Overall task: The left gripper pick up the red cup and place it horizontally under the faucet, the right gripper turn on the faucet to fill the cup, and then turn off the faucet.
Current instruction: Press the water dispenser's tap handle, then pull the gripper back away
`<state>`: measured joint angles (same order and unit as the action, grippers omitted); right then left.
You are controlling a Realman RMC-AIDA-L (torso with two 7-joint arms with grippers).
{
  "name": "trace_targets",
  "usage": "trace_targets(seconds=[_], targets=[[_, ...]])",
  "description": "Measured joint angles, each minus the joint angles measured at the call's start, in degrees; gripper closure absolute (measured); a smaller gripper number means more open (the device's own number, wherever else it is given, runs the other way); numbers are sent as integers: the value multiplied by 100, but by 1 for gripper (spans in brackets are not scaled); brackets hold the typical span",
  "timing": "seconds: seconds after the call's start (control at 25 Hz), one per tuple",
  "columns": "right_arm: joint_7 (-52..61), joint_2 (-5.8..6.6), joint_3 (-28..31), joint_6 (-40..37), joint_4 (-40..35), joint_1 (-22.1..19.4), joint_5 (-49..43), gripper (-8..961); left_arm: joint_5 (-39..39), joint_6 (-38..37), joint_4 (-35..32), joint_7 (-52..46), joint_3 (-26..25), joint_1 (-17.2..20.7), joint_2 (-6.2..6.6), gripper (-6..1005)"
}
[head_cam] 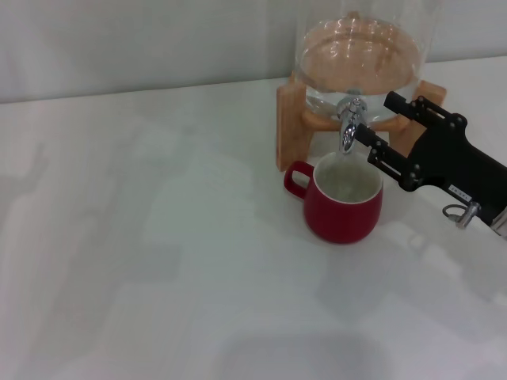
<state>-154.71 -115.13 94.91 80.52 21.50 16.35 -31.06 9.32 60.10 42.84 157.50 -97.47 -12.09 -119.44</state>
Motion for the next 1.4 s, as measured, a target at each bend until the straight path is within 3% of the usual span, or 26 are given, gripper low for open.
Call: trace_targets(seconds=[1.4], targets=[[-87,26,373,-308,2,20,70,355,-1,2,-4,0,-27,-65,9,136]])
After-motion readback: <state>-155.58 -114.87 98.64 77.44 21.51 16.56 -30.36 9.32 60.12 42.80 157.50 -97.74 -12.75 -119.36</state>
